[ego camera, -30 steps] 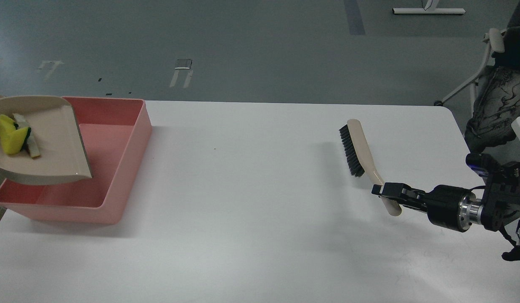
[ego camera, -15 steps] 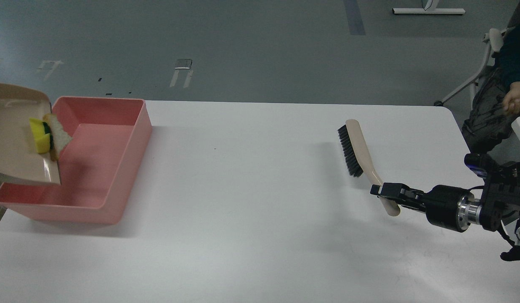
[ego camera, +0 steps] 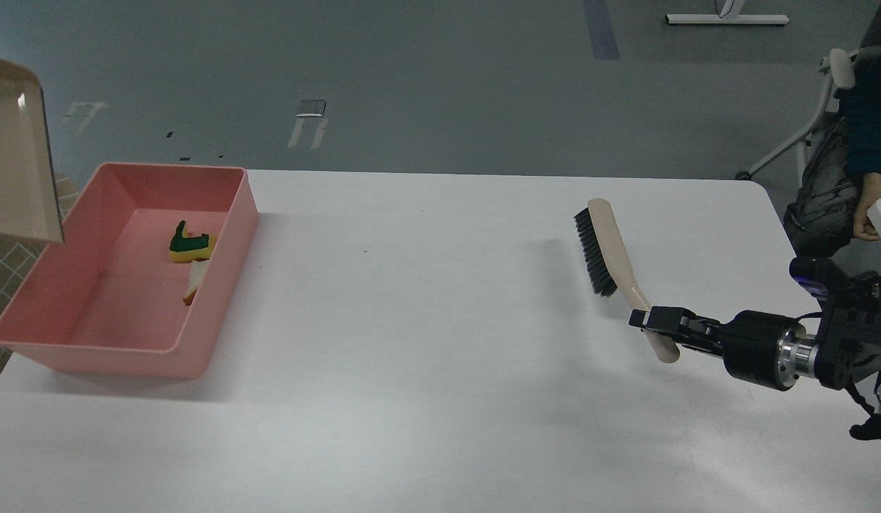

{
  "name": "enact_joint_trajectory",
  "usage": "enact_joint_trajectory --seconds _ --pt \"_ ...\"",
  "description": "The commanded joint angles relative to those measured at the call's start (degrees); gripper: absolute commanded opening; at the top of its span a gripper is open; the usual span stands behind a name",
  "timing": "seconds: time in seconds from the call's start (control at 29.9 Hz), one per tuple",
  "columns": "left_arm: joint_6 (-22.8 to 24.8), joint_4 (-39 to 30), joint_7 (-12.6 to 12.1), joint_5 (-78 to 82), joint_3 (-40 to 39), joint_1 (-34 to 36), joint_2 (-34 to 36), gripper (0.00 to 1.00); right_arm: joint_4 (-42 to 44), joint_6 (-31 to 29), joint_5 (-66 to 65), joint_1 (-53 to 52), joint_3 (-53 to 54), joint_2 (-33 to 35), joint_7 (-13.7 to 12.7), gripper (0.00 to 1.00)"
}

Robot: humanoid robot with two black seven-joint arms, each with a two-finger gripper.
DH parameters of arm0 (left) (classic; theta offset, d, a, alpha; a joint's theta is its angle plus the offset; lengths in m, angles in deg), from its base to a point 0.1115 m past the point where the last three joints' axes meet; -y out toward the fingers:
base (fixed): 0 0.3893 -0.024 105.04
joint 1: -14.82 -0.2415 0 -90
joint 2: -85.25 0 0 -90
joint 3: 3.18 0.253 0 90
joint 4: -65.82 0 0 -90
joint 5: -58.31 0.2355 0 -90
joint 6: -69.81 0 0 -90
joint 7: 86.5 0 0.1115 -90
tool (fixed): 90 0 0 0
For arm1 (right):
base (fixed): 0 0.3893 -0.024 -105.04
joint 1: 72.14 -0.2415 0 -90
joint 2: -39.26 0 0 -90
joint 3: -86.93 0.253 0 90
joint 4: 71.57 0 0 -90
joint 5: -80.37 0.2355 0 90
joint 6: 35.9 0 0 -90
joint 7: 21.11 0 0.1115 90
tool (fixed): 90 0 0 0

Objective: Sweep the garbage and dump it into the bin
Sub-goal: 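Tilt the dustpan with the left gripper to dump debris into bin, then lower the dustpan back onto the table with the left gripper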

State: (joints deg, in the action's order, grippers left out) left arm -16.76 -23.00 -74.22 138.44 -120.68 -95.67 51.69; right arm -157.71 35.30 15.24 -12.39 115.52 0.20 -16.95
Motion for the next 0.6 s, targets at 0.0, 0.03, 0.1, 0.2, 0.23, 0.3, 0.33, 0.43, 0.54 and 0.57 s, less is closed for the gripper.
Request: enact_joint_trajectory --seconds 0.0,0.03,0.1,0.2,0.23,0.3,0.33,0.43,0.54,0.57 --pt "7.00 -3.54 -8.46 -10.13 0.00 7.36 0.52 0.00 0.27 -0.01 -0.08 0.01 0.15 0.39 0.14 0.00" --pt "8.24 -3.98 -10.15 -11.64 0.26 9.13 0.17 0.00 0.36 0.08 -0.08 0.01 0.15 0.57 0.14 0.00" --pt "10.19 -4.87 -13.24 -14.73 5.16 15.02 -2.46 0.00 0.71 0.08 -0.08 0.01 0.15 0.74 0.23 0.00" --pt "10.19 -4.69 -15.44 -15.61 18.40 26.94 -7.02 0.00 1.15 0.08 -0.16 0.54 0.15 1.10 0.67 0.00" --pt "9.93 -4.43 -15.79 -15.70 21.41 28.82 -8.26 0.00 1.15 0.08 -0.17 0.63 0.15 1.27 0.67 0.00" --pt "8.79 -3.81 -17.02 -15.88 27.93 32.78 -12.82 0.00 1.24 0.08 -0.25 0.72 0.06 1.89 0.67 0.00" --pt "8.26 -3.46 -17.55 -15.88 29.60 33.66 -14.49 0.00 1.24 0.08 -0.34 0.80 0.06 1.89 0.67 0.00" --pt "5.63 -1.97 -19.74 -15.70 36.62 36.56 -22.74 0.00 1.41 -0.01 -0.60 1.16 0.06 2.67 0.67 0.00" --pt "4.13 -0.13 -20.01 -15.61 42.87 37.97 -29.79 0.00 1.85 -0.01 -0.60 1.24 -0.11 3.29 0.76 0.00" --pt "3.08 0.66 -20.01 -15.53 45.32 38.06 -32.33 0.00 1.94 -0.01 -0.60 1.42 -0.11 3.55 0.76 0.00"
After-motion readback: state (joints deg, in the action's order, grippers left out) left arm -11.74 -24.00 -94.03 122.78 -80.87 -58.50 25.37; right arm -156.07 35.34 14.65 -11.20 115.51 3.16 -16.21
